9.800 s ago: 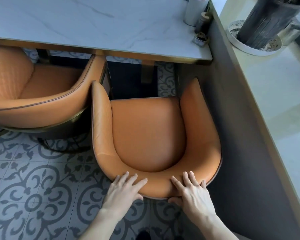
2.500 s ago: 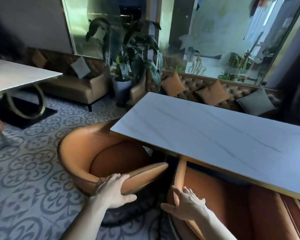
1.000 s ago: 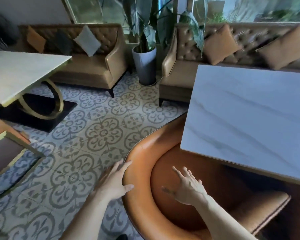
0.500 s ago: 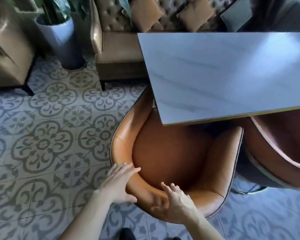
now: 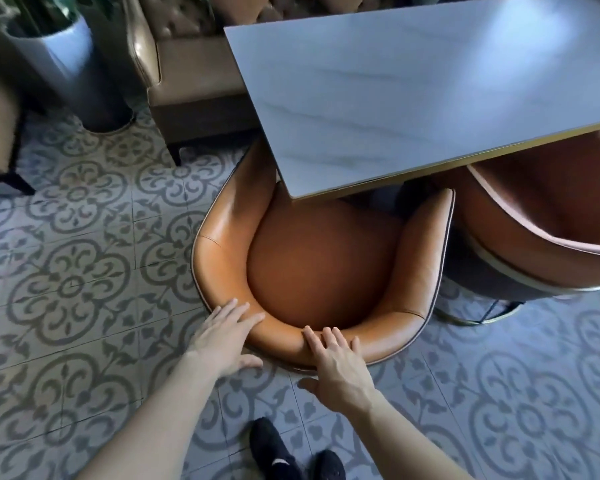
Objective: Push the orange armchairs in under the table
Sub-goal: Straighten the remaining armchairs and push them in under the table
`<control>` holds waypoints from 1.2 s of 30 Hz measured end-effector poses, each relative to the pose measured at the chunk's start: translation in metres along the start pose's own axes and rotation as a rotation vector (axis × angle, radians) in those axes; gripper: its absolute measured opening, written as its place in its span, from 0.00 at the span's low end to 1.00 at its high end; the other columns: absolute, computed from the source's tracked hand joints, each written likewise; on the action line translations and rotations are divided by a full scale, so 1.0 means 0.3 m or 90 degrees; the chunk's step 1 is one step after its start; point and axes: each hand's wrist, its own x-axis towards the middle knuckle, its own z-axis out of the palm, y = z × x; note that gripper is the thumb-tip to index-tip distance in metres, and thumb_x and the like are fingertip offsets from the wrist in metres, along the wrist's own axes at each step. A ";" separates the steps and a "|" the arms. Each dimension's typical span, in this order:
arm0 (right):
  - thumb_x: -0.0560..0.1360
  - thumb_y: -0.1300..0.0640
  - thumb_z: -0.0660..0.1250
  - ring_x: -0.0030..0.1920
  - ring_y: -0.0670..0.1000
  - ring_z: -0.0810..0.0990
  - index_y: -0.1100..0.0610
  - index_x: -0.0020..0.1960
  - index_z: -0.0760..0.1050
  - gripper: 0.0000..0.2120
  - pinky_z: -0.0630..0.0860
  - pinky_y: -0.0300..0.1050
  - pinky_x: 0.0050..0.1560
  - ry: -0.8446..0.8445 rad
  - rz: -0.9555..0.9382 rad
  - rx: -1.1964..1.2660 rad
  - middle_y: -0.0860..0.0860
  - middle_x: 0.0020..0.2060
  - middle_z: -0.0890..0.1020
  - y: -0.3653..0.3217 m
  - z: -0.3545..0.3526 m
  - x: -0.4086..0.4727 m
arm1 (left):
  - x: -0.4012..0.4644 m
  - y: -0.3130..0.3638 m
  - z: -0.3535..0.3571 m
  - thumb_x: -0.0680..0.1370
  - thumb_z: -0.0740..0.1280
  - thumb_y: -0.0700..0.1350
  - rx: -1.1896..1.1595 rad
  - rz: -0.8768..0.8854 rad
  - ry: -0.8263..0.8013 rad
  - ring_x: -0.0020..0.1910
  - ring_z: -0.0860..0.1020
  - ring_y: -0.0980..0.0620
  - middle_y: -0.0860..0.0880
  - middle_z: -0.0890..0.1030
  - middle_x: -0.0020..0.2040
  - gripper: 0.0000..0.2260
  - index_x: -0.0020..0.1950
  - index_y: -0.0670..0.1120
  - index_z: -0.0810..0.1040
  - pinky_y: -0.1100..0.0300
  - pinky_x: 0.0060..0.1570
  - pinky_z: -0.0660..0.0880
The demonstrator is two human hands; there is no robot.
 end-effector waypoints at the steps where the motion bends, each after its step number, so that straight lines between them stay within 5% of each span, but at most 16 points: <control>1: 0.75 0.39 0.70 0.74 0.60 0.61 0.50 0.81 0.49 0.45 0.60 0.63 0.71 0.012 -0.005 -0.001 0.57 0.73 0.66 0.008 0.010 -0.004 | -0.001 0.002 -0.001 0.74 0.68 0.65 0.009 0.004 -0.004 0.78 0.44 0.49 0.50 0.50 0.80 0.38 0.78 0.61 0.52 0.51 0.76 0.43; 10: 0.76 0.54 0.73 0.67 0.57 0.69 0.47 0.79 0.59 0.36 0.68 0.59 0.65 0.065 0.014 0.042 0.53 0.66 0.74 0.032 0.032 0.020 | 0.028 -0.047 0.011 0.75 0.65 0.64 0.020 0.074 0.034 0.78 0.46 0.52 0.52 0.53 0.80 0.35 0.78 0.60 0.53 0.51 0.76 0.43; 20: 0.76 0.54 0.72 0.67 0.57 0.70 0.46 0.78 0.59 0.35 0.68 0.59 0.65 0.065 -0.014 0.031 0.53 0.67 0.74 0.049 0.022 0.014 | 0.029 -0.063 0.053 0.73 0.66 0.67 0.010 0.107 0.187 0.71 0.64 0.52 0.53 0.71 0.68 0.30 0.72 0.58 0.67 0.54 0.72 0.59; 36: 0.76 0.57 0.72 0.73 0.58 0.65 0.44 0.78 0.60 0.36 0.64 0.61 0.71 -0.017 -0.048 0.031 0.55 0.68 0.72 0.203 0.003 -0.105 | -0.036 0.108 0.156 0.63 0.68 0.73 0.032 0.101 0.242 0.47 0.77 0.55 0.59 0.77 0.45 0.27 0.56 0.60 0.79 0.56 0.48 0.77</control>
